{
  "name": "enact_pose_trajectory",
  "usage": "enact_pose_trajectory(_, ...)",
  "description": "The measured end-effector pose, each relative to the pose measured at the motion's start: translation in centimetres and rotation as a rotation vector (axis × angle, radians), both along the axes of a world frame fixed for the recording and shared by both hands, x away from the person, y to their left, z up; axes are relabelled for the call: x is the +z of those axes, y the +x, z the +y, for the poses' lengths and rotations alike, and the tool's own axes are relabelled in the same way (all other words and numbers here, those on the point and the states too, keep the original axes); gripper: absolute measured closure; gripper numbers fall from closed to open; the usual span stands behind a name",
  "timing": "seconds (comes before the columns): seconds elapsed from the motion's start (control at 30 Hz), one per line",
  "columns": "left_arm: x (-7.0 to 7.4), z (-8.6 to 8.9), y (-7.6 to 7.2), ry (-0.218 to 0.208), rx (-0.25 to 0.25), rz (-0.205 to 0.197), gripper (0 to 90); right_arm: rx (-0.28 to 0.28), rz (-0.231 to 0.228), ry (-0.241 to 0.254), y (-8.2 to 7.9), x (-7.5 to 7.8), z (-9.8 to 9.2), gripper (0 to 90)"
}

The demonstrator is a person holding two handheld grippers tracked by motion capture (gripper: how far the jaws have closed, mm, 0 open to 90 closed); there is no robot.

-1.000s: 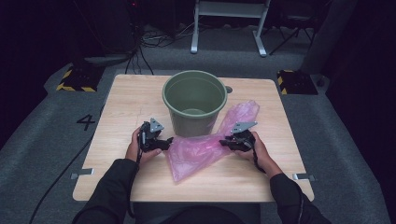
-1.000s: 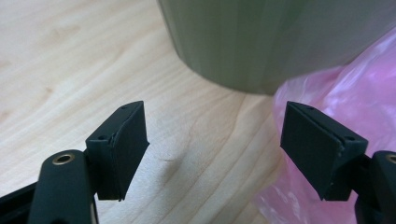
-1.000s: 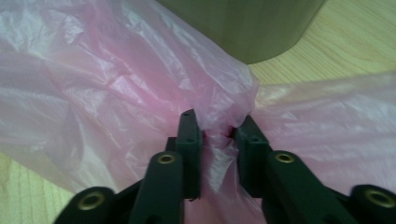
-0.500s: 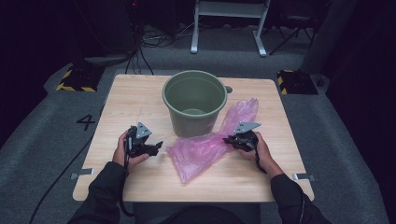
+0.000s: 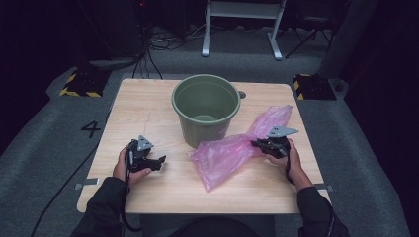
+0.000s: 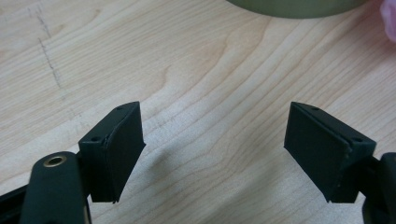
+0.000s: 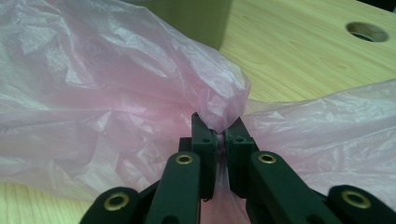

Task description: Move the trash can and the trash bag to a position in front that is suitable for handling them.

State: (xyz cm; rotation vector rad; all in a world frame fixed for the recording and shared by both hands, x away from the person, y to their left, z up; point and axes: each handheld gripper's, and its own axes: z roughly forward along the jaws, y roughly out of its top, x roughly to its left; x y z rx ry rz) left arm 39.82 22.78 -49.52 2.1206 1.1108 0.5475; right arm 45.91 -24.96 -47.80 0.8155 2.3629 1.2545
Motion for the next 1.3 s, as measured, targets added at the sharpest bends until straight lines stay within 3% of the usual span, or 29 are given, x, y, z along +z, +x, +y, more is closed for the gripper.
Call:
enact_pose_trajectory(0.1,-0.4,-0.2,0.2,0.028,-0.001,0.007,20.9,-0.022,-0.007,0.022,0.0,0.3,-0.8,86.1)
enact_pose_trajectory(0.23,-0.5,-0.2,0.3,0.013,-0.008,0.011,20.4,-0.035,-0.029,0.041,0.1,0.8,-1.4,86.2)
enact_pose_trajectory(0.4,-0.8,0.2,0.7,-0.041,0.001,0.043,18.1,-0.044,-0.045,0.055,0.0,1.2,-1.7,86.4)
enact_pose_trajectory(0.87,-0.8,0.2,1.0,-0.037,-0.01,0.05,16.2,-0.012,-0.111,0.12,-1.3,3.0,-2.5,86.7)
enact_pose_trajectory(1.3,-0.8,0.2,1.0,-0.034,-0.012,0.047,16.2,-0.032,-0.159,0.176,-1.4,4.1,-3.6,87.1)
